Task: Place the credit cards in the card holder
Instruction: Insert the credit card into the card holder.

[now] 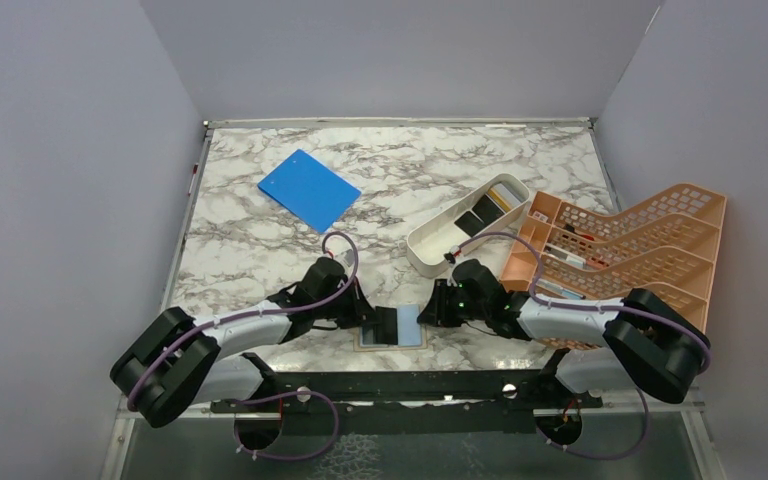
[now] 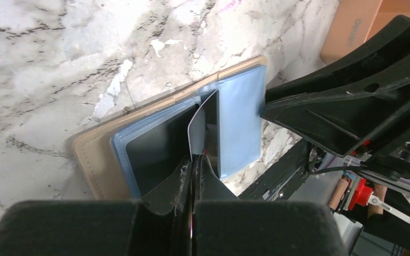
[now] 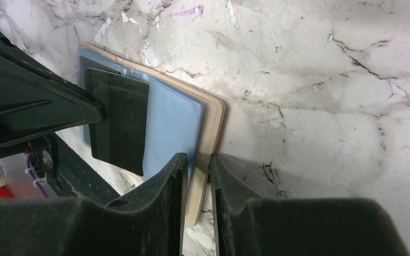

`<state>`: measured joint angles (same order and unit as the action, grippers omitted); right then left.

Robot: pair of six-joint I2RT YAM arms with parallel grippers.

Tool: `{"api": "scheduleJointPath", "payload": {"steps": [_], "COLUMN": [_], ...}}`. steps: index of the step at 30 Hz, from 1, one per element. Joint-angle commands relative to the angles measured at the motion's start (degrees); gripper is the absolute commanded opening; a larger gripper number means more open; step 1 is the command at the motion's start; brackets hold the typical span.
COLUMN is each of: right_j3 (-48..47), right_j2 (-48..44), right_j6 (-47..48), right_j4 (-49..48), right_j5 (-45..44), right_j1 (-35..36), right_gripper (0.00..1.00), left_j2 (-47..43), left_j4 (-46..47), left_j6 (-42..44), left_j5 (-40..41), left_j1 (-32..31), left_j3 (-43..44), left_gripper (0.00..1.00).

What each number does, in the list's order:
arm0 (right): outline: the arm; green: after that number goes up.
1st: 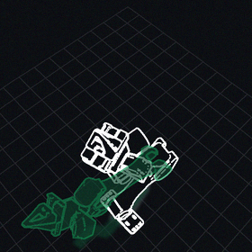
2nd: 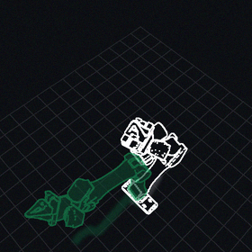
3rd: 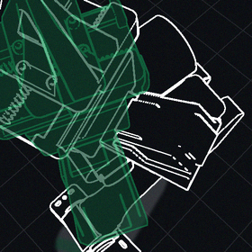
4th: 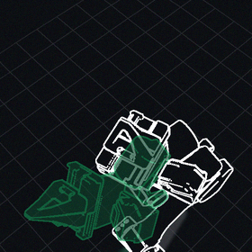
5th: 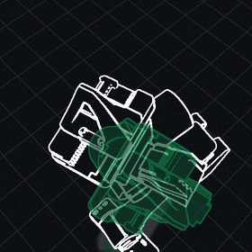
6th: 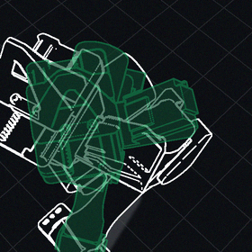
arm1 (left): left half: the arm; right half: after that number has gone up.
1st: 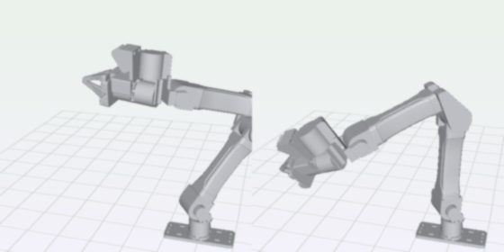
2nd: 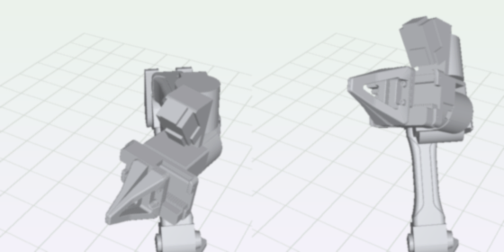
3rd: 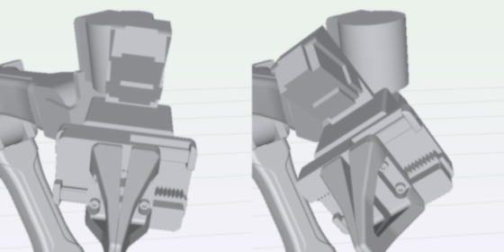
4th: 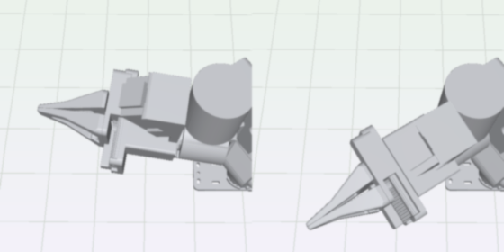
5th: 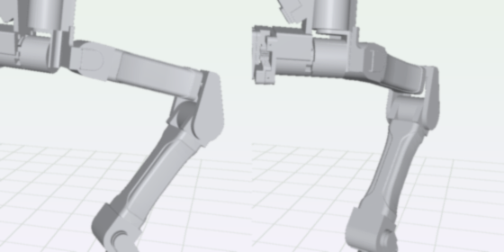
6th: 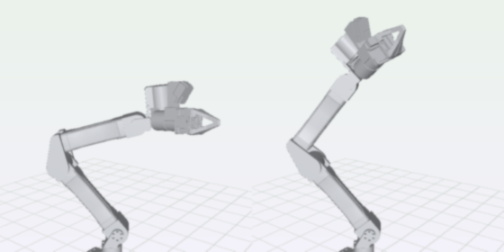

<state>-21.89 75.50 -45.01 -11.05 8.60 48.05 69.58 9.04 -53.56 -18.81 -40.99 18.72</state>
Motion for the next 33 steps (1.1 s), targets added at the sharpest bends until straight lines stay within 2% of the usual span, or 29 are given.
{"api": "scheduleJointPath", "payload": {"steps": [1, 9, 17, 25, 29, 33], "right_j3": [1.0, 1.2, 1.3, 1.6, 1.0, 0.0], "right_j2": [2.4, 2.6, 2.2, 1.9, 1.5, 0.3], "right_j6": [0.6, 0.5, 0.4, -0.8, -0.7, -0.4], "right_j4": [0.1, 0.0, 0.0, -0.9, -0.2, 2.7], "right_j5": [0.6, 0.6, 0.6, 0.6, 0.3, -0.9], "right_j1": [0.6, 0.5, 0.6, 0.6, 0.6, 0.6], "right_gripper": [0.26, 0.26, 0.25, 0.25, 0.27, 0.28], "left_j2": [2.0, 2.7, 3.4, 2.3, 2.5, 2.1], "left_j4": [0.5, 1.4, 5.3, 6.1, 6.2, 3.6], "left_j6": [1.2, 0.8, -3.2, -5.0, -5.2, -4.4], "left_j5": [3.9, 6.0, 1.0, 2.2, 2.1, 2.7], "left_j1": [-0.2, -0.2, -0.2, -0.5, -0.9, -0.9], "left_j3": [-1.7, -2.1, -2.7, -2.9, -2.1, -1.2], "left_gripper": [0.00, 0.00, 0.00, 0.00, 0.06, 0.20]}}
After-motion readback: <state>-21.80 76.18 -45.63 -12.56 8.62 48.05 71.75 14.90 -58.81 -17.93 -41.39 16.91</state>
